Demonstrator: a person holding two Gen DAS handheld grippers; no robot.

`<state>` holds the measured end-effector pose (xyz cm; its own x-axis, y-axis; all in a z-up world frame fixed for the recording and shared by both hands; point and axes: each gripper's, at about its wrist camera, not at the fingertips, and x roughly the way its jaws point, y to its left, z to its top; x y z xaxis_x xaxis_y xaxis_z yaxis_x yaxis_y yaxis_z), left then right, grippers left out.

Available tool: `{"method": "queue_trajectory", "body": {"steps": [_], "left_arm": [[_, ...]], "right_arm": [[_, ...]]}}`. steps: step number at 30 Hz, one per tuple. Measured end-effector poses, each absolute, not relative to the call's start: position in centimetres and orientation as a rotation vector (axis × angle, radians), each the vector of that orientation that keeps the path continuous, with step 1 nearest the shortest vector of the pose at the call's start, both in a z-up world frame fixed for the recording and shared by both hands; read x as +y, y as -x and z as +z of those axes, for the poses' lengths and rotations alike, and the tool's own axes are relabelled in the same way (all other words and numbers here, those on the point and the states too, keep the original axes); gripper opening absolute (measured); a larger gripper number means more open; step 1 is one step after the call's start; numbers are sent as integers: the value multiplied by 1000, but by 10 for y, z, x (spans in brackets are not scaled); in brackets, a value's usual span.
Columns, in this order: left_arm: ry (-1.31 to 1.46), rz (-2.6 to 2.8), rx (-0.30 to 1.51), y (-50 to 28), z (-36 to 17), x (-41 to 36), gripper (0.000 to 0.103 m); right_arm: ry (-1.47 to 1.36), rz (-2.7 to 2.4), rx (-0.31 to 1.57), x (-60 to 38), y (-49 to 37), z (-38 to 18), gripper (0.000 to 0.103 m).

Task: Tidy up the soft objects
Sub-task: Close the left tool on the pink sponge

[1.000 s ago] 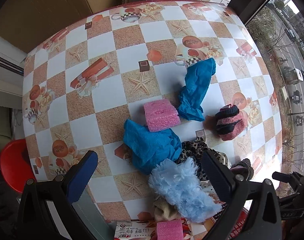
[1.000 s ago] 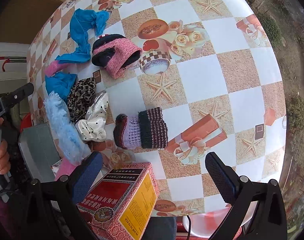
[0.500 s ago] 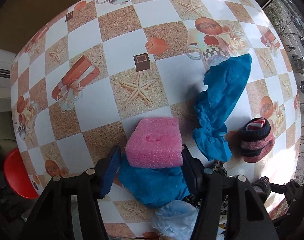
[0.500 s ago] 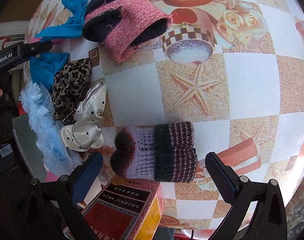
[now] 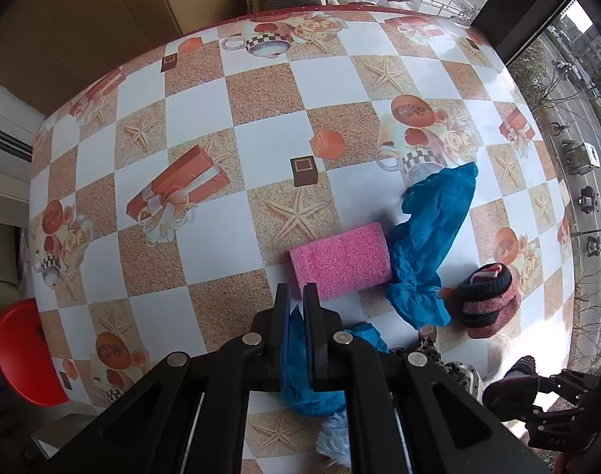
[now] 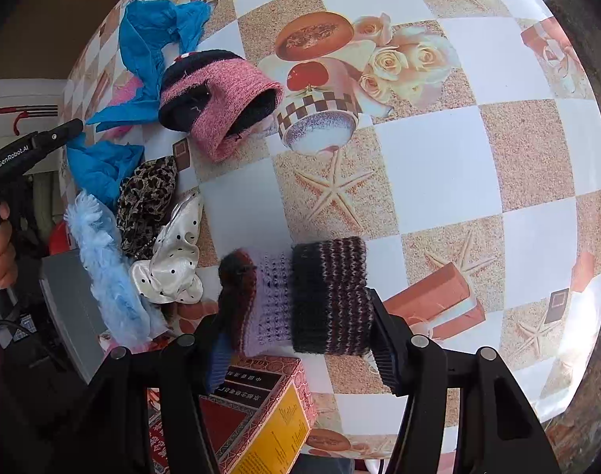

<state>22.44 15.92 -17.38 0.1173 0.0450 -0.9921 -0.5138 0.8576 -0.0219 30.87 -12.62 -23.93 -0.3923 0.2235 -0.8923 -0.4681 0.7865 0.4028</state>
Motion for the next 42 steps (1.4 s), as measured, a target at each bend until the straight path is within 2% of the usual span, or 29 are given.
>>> {"method": "queue_trajectory", "body": {"steps": [1, 2, 3, 4, 5, 13, 16, 38, 42], "left_arm": [[373, 412, 1387, -228, -170, 156, 19], [332, 397, 1369, -233, -167, 150, 41], [291, 381, 1354, -237, -164, 146, 55], [250, 364, 1344, -239, -160, 142, 79], [225, 352, 1345, -244, -159, 133, 83], [559, 565, 1507, -262, -207, 177, 83], [543, 594, 1551, -271, -223, 178, 83], [501, 445, 1496, -296, -217, 142, 84], [487, 493, 1549, -293, -233, 148, 84]], "right_arm": [[178, 749, 1830, -129, -310, -239, 61], [172, 750, 1829, -133, -311, -237, 61], [167, 751, 1827, -136, -312, -235, 61], [160, 756, 1826, -139, -313, -234, 61], [156, 760, 1827, -141, -313, -233, 61], [113, 761, 1837, -144, -294, -227, 61], [98, 759, 1836, -147, -293, -223, 61], [70, 766, 1850, -150, -296, -222, 61], [70, 758, 1852, -150, -294, -223, 61]]}}
